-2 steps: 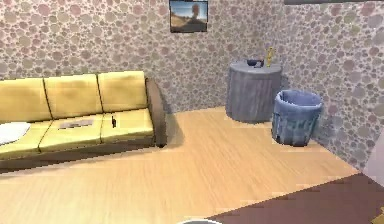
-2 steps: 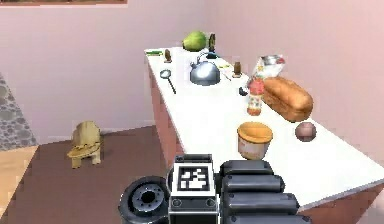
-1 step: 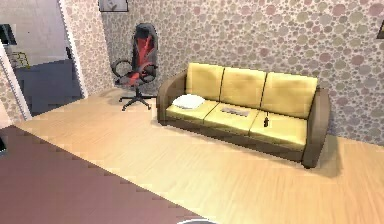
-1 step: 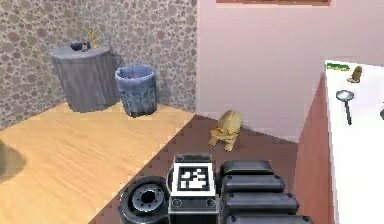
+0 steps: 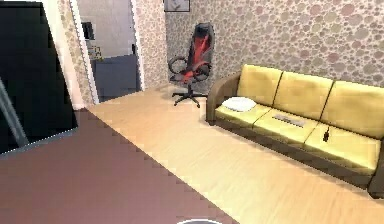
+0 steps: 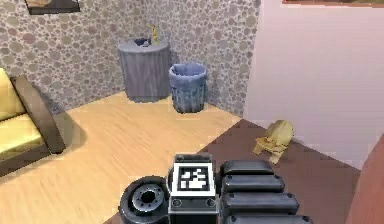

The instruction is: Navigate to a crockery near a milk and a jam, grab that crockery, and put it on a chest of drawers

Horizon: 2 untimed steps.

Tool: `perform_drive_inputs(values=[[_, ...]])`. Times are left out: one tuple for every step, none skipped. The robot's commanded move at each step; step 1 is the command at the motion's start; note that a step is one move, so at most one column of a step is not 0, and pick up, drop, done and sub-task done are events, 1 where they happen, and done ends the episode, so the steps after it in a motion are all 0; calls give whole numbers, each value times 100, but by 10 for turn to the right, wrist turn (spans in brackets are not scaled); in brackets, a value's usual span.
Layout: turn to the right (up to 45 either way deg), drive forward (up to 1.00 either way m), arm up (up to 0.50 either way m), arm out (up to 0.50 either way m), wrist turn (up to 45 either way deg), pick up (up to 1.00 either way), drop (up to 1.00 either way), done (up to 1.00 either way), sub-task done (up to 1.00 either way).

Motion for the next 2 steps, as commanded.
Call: perform_drive_inputs(values=[[0,15,0,0,0,0,0,0,0],[-150,0,0,0,0,0,0,0,0]])
